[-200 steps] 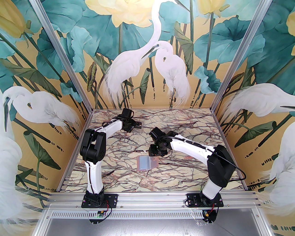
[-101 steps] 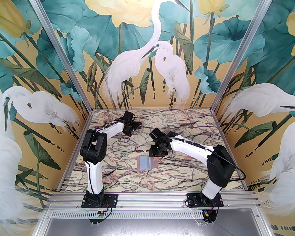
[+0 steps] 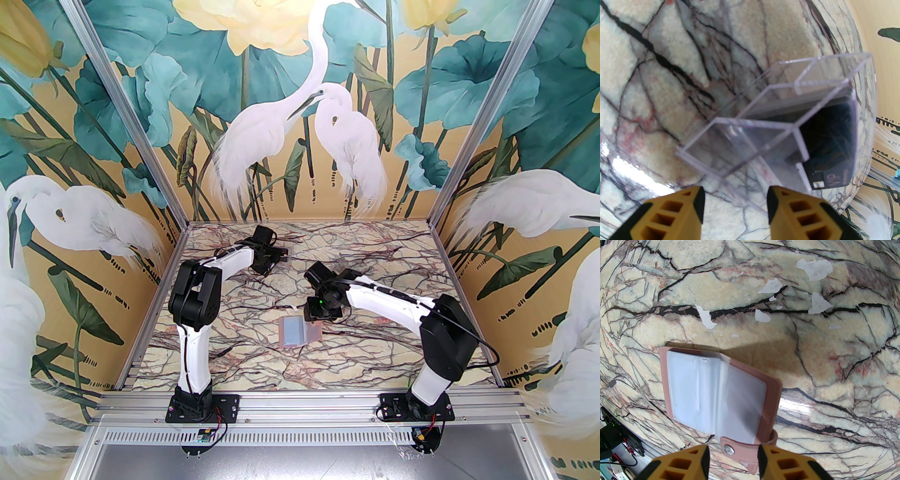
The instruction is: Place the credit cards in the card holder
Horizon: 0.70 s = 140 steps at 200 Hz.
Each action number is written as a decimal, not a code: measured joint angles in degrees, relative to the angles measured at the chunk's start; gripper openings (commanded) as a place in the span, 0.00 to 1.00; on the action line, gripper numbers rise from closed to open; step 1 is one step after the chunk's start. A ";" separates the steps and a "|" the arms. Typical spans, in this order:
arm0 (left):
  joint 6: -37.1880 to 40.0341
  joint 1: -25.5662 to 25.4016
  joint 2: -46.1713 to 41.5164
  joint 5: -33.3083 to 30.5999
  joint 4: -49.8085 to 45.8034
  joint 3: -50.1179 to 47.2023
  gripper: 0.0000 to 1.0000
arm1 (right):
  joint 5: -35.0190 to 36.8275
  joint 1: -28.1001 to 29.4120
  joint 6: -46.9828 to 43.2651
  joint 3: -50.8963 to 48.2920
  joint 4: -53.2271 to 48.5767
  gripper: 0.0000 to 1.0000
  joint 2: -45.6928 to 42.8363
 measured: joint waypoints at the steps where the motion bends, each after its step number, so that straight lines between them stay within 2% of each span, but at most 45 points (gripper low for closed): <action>1: 0.00 -0.02 -0.02 0.00 0.15 -0.07 0.51 | 0.00 0.02 -0.02 0.00 0.00 0.42 0.02; 69: -0.11 -0.79 -9.35 0.04 4.48 -14.34 0.51 | -0.02 0.20 -0.02 -0.02 0.17 0.43 0.02; 140: -1.03 -3.72 -20.85 -0.02 4.98 -28.98 0.57 | -0.28 0.94 -0.20 -1.05 1.57 0.43 0.00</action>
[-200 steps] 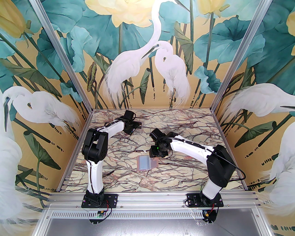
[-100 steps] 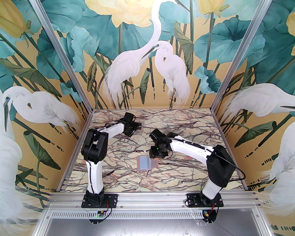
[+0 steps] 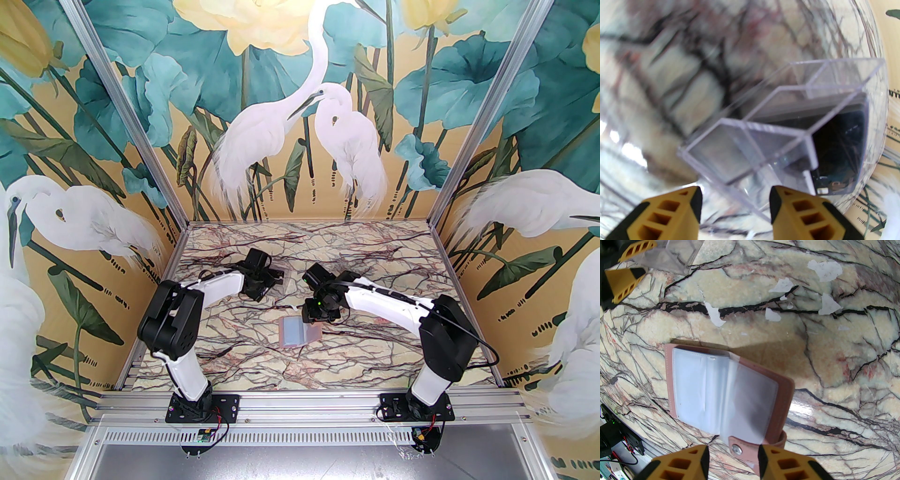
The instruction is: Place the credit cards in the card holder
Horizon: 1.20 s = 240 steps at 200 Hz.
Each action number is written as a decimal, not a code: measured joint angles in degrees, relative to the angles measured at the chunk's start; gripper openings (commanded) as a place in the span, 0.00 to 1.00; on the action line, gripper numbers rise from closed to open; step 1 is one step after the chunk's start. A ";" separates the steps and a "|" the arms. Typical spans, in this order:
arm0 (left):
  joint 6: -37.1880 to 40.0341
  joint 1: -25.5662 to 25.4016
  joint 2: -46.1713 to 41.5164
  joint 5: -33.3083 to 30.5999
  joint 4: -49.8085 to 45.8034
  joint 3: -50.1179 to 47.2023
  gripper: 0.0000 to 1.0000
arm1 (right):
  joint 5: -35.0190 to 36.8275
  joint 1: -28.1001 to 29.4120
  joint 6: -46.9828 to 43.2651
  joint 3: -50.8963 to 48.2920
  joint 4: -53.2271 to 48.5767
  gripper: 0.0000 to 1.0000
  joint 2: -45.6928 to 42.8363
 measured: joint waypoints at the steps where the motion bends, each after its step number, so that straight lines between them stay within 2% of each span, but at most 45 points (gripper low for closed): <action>1: -0.04 -0.04 -0.15 0.00 0.00 -0.15 0.57 | 0.00 0.00 0.00 -0.04 0.00 0.43 0.00; 40: 0.11 -2.49 -7.04 -0.02 -2.12 -3.61 0.63 | -0.11 0.00 -0.39 -0.15 -0.02 0.44 -0.24; 76: 2.08 -2.56 -13.51 -0.04 -2.93 -5.27 0.71 | 0.11 -0.02 -0.42 0.28 0.11 0.45 -0.63; 94: 4.63 -2.10 -15.54 0.02 -3.28 -5.49 0.71 | 0.20 -0.13 -0.39 2.49 -0.20 0.44 0.11; 114: 9.11 1.25 -17.07 1.60 -3.17 -5.22 0.67 | 0.35 -0.61 -0.37 6.62 0.52 0.41 2.51; 140: 15.45 8.68 -16.79 5.42 -2.80 -3.15 0.62 | 0.74 -2.40 0.52 13.73 0.98 0.32 8.22; 153: 18.29 11.69 -15.58 6.97 -2.49 -1.14 0.59 | 1.36 -3.69 1.60 17.00 1.07 0.19 11.56; 159: 19.69 12.74 -14.67 8.04 -1.97 -0.04 0.55 | 1.84 -4.26 2.23 18.36 1.11 0.17 13.16; 192: 24.68 14.10 -7.98 13.44 3.45 3.06 0.44 | 3.10 -6.69 4.24 25.40 0.92 0.16 22.32; 240: 27.23 14.84 0.48 16.59 4.66 5.35 0.38 | 3.02 -7.72 5.42 32.35 0.76 0.12 30.64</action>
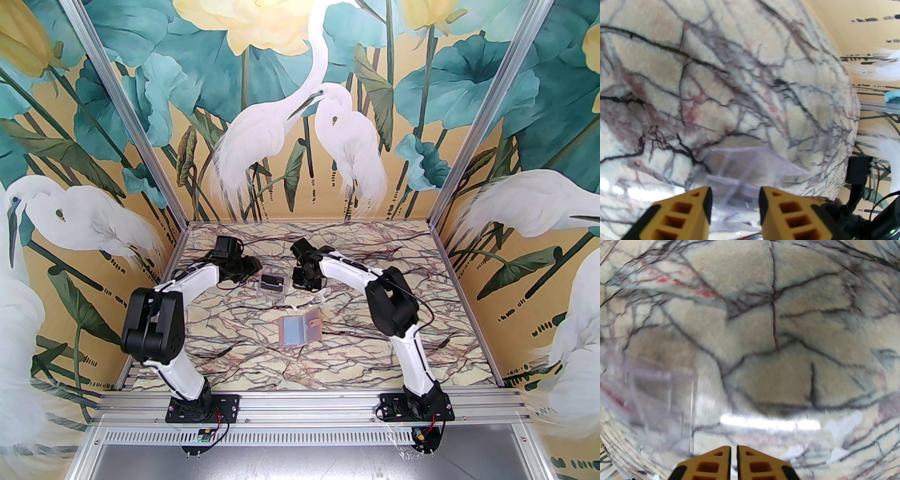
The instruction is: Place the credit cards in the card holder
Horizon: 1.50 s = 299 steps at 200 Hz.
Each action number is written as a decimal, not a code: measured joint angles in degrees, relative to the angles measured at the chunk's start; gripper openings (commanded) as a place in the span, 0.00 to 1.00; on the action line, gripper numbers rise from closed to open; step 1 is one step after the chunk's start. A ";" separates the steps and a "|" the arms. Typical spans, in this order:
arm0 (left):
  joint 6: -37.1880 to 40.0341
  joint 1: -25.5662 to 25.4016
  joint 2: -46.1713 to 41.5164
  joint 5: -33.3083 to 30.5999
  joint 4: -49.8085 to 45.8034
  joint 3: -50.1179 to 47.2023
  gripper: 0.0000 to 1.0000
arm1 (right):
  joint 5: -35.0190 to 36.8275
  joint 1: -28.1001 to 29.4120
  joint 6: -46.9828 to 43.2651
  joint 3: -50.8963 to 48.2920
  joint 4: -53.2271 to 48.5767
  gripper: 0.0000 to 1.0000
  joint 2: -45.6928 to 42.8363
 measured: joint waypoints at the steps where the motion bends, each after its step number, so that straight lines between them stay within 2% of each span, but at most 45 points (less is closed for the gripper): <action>1: 0.02 0.07 0.02 0.02 0.00 0.00 0.38 | 0.02 0.00 0.02 0.24 0.02 0.12 0.22; 35: 0.24 3.74 -0.83 0.42 0.96 -2.84 0.37 | -1.09 -0.59 -0.07 4.70 -0.90 0.12 3.28; 50: 0.48 4.68 -0.85 0.63 0.94 -3.91 0.31 | -1.73 -0.85 -0.13 5.86 -1.16 0.11 4.04; 98: 1.31 4.74 -0.35 3.43 1.51 -4.42 0.25 | -3.82 -1.38 -1.81 15.04 -3.85 0.11 10.58; 133: 1.27 4.74 0.17 5.16 2.49 -5.73 0.23 | -4.72 -1.86 -3.06 17.79 -5.70 0.11 12.83; 190: -0.70 4.42 -0.74 7.13 7.34 -14.86 0.20 | -8.85 -2.67 -4.57 22.47 -5.68 0.12 16.20; 231: -2.03 2.71 -1.57 7.17 9.66 -16.68 0.19 | -10.45 -3.08 -4.81 25.09 -6.01 0.13 17.86; 299: -5.07 -3.69 -6.25 4.96 10.38 -22.16 0.21 | -12.76 -3.67 -7.04 29.05 -8.39 0.15 20.06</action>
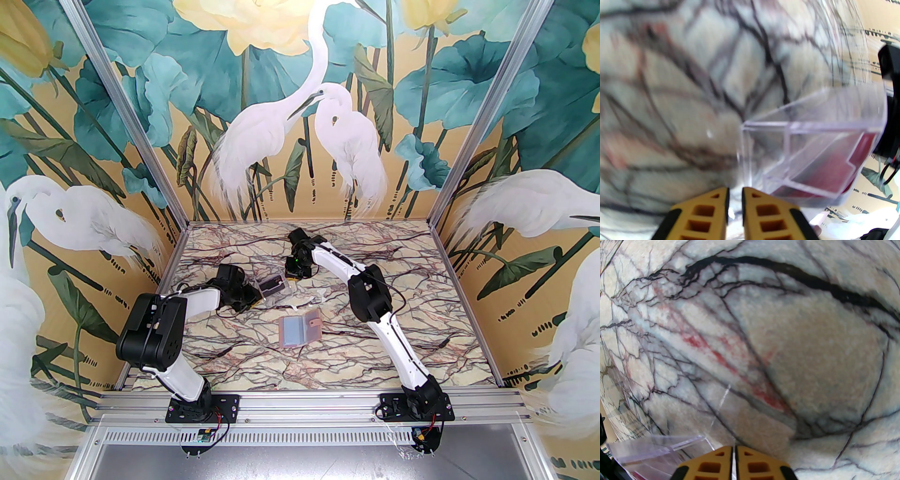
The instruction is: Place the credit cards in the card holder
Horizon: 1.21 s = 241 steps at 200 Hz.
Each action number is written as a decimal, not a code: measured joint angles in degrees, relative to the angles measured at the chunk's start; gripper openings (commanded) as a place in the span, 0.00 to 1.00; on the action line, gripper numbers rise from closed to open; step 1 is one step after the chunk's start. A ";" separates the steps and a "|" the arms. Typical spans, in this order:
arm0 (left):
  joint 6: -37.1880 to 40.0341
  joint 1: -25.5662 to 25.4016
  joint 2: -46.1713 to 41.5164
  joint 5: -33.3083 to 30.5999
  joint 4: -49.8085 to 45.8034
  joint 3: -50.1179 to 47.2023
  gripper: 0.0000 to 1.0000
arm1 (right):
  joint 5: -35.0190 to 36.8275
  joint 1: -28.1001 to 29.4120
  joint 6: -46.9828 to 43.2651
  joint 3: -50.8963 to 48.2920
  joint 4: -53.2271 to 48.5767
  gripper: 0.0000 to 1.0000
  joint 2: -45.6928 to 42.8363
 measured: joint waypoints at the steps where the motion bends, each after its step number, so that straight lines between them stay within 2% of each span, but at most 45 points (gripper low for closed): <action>1: 0.00 -0.07 -0.09 -0.07 0.00 -0.04 0.21 | 0.00 0.00 -0.02 0.02 -0.02 0.15 0.02; 46: -1.27 -1.64 -2.34 -2.05 2.75 -2.93 0.23 | -0.76 -0.07 -1.42 0.96 -0.55 0.17 0.52; 72: -1.22 -2.54 -4.04 -2.25 1.25 -3.72 0.32 | -1.18 -0.04 -2.54 2.54 -1.29 0.18 1.31; 94: -0.52 -3.21 -6.78 -2.80 -3.67 -3.74 0.41 | -0.42 0.11 -3.13 3.65 -2.08 0.20 1.68; 121: 0.63 -3.23 -10.91 -5.11 -10.80 -2.43 0.45 | 0.52 0.09 -3.15 3.76 -2.25 0.22 1.68; 158: 5.44 -2.19 -15.89 -8.26 -20.68 5.99 0.53 | 4.26 -0.20 -3.72 2.75 -3.52 0.26 -0.33; 176: 8.87 -1.31 -17.57 -8.52 -23.87 12.07 0.65 | 6.58 -0.68 -4.50 -0.76 -3.96 0.26 -4.66; 188: 11.87 -1.20 -17.81 -8.39 -25.46 16.48 0.65 | 7.76 -0.79 -4.92 -4.98 -3.23 0.27 -8.46; 218: 20.17 -1.60 -14.99 -8.02 -29.22 28.92 0.68 | 10.19 -0.76 -5.29 -21.44 -0.24 0.31 -25.03; 241: 25.09 -2.08 -12.63 -8.15 -30.69 33.64 0.70 | 10.08 0.68 -5.05 -33.57 3.63 0.31 -35.34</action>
